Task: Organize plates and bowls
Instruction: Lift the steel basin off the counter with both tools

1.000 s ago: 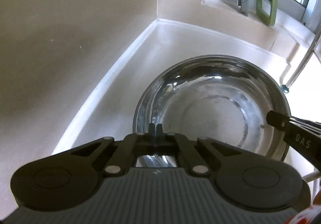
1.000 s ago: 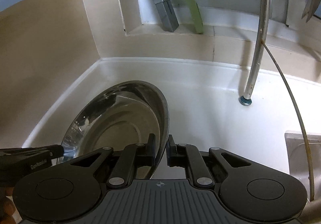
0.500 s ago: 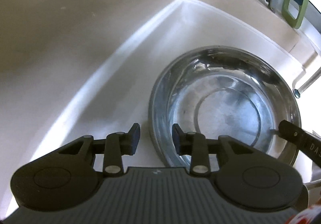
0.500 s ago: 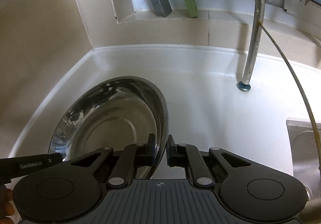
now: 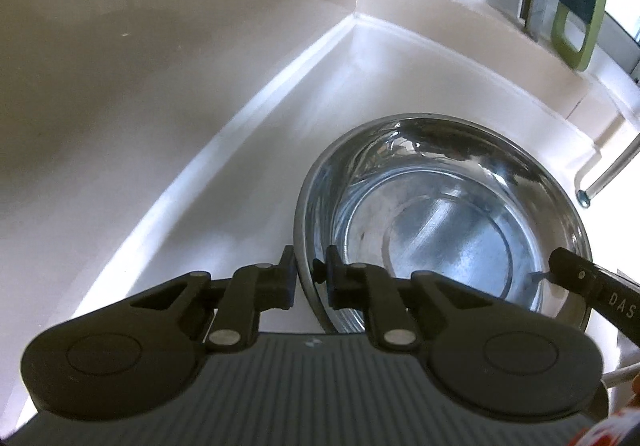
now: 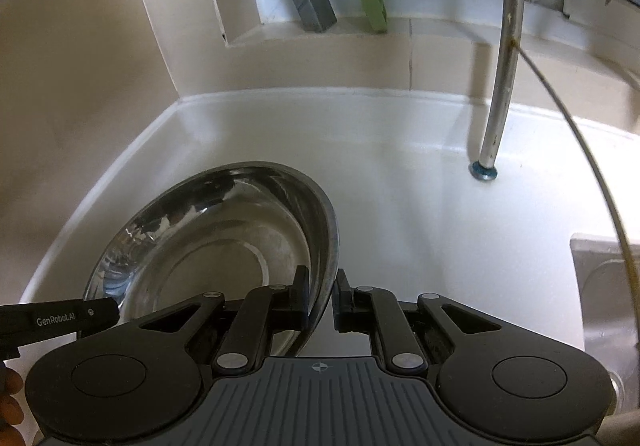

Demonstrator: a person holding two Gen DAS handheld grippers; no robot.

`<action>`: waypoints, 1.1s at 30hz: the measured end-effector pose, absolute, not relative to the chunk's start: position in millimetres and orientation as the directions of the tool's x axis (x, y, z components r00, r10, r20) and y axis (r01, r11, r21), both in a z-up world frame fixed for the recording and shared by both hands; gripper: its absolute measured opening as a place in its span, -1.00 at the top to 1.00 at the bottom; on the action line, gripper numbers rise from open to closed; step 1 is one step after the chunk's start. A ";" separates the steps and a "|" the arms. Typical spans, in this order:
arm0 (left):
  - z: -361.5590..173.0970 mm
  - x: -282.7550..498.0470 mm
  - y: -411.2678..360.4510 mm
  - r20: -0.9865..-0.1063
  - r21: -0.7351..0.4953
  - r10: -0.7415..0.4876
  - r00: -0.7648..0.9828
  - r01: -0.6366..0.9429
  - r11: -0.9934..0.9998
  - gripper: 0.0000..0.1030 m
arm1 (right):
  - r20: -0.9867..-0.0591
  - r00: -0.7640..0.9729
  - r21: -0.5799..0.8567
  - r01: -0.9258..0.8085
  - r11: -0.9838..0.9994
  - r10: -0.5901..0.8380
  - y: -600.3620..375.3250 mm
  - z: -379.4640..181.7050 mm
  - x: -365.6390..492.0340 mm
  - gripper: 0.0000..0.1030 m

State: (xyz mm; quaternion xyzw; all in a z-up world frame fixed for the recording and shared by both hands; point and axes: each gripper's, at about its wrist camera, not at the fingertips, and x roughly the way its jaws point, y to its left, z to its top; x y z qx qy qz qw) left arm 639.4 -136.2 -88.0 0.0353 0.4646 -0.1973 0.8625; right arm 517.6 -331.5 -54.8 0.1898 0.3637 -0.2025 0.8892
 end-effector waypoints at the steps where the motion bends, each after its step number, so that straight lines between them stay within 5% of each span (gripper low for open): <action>1: -84.8 636.4 -134.7 -0.809 -0.120 -0.309 0.500 0.375 0.919 0.75 | -0.717 0.659 0.189 0.496 0.847 -0.226 -330.9 -52.6 515.9 0.78; 17: -47.5 570.5 -98.5 -0.738 -0.131 -0.307 0.600 0.319 0.939 0.77 | -0.641 0.742 0.223 0.427 0.876 -0.199 -315.0 -15.9 470.2 0.78; 33: -8.6 456.2 -38.2 -0.678 -0.183 -0.209 0.705 0.114 0.977 0.81 | -0.574 0.819 0.278 0.196 0.940 -0.001 -273.1 20.5 390.1 0.77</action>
